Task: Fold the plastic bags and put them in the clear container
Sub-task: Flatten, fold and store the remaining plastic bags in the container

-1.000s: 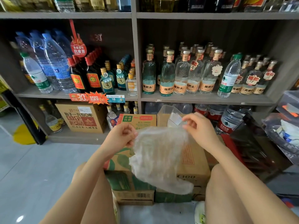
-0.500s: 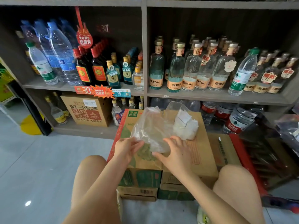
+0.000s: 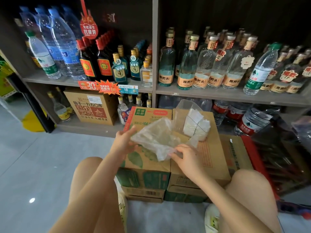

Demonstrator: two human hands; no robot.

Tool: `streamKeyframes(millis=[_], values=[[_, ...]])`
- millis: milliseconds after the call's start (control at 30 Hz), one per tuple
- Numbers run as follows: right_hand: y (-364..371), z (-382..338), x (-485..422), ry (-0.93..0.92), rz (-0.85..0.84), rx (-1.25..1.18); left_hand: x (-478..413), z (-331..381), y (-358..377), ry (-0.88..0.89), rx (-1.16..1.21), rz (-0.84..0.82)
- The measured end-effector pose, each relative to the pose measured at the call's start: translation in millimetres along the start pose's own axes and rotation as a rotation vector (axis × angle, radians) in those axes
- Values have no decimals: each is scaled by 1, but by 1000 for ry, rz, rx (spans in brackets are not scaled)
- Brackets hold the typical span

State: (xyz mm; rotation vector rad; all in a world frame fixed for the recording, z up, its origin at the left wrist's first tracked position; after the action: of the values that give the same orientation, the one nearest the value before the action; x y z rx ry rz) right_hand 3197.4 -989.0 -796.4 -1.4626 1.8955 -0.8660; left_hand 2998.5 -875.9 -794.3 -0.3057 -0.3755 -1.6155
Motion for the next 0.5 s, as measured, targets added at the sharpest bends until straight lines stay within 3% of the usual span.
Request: streamKeyframes(millis=[67,133,300,400,500], values=[[11,-6,-2,33,27,-32,17,-14,5,118,-204,28],[26,-13,-3,27,6,-27,32,-34,12,103,-281,-25],[36,-19,4,-8,-106,-42,39,-56,9,93,-166,21],[18,-5,9,-22,-2,10,38,-59,2,64,-72,25],[3,29,0,148,131,207,33,-58,-5,17,-26,14]])
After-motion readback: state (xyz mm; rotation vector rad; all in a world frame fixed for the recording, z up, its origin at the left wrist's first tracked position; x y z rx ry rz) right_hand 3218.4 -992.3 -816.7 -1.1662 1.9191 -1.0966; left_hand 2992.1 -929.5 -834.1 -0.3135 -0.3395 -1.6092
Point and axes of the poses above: each hand's wrist, its own x-axis away from the middle knuckle, its own y-axis out of the palm, z = x × y, the point moved 3 cm from there along -x, towards the middle knuckle, and after that the axes turned 4 degrees about y, right-handed, at the moved point
